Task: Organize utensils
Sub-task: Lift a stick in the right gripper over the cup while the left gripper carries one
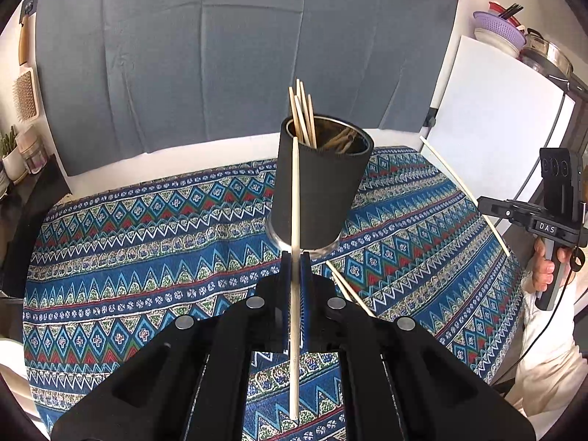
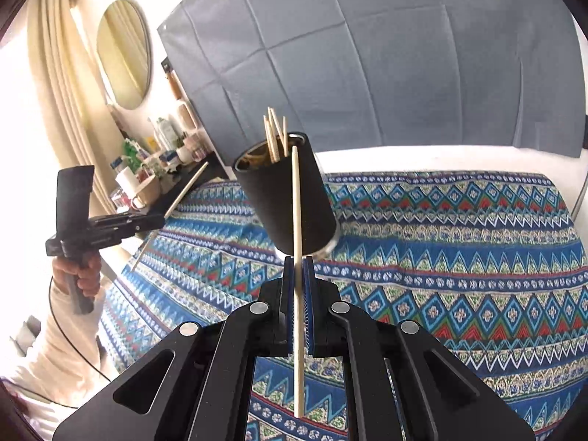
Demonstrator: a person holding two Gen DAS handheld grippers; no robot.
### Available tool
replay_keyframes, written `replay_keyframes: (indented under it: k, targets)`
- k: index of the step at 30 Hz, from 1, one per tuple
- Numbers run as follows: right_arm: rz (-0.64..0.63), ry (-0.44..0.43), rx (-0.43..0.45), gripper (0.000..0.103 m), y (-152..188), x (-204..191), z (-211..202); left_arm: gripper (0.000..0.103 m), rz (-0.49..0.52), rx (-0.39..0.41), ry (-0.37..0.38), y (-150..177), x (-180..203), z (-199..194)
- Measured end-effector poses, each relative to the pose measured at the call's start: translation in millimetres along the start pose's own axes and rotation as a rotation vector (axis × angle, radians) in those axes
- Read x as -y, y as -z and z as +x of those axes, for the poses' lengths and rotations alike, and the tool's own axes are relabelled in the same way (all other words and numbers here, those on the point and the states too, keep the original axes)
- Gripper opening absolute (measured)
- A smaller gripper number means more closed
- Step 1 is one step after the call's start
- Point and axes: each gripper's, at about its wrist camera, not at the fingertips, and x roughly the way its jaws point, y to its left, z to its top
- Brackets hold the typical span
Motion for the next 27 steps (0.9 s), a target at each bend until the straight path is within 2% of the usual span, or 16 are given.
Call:
replay_keyframes:
  k: [3,6,8,12,16,20,24,27]
  targets:
    - [-0.001,-0.039,0.05,0.004,-20,-10,2,0.005,-0.013,0.051,0.016,-16,2,-5]
    - [0.002,-0.114,0.112,0.005,-38,-18,9,0.005,-0.006,0.149,0.04,-30,9,-15]
    - [-0.006,-0.166,0.156,0.005,-47,-24,15,0.005,-0.008,0.242,0.052,-38,13,-24]
    - [-0.036,-0.277,0.282,0.005,-60,-33,23,0.005,0.006,0.402,0.145,-48,19,-40]
    - [-0.074,-0.376,0.426,0.005,-66,-41,30,0.005,0.009,0.506,0.171,-57,21,-40]
    - [-0.1,-0.371,0.526,0.005,-71,-41,45,0.005,-0.016,0.593,0.18,-64,13,-25]
    - [-0.079,-0.356,0.595,0.005,-76,-30,65,0.005,-0.066,0.668,0.14,-70,1,-3]
    - [-0.037,-0.326,0.634,0.005,-80,-18,79,0.005,-0.106,0.668,0.164,-79,-12,21]
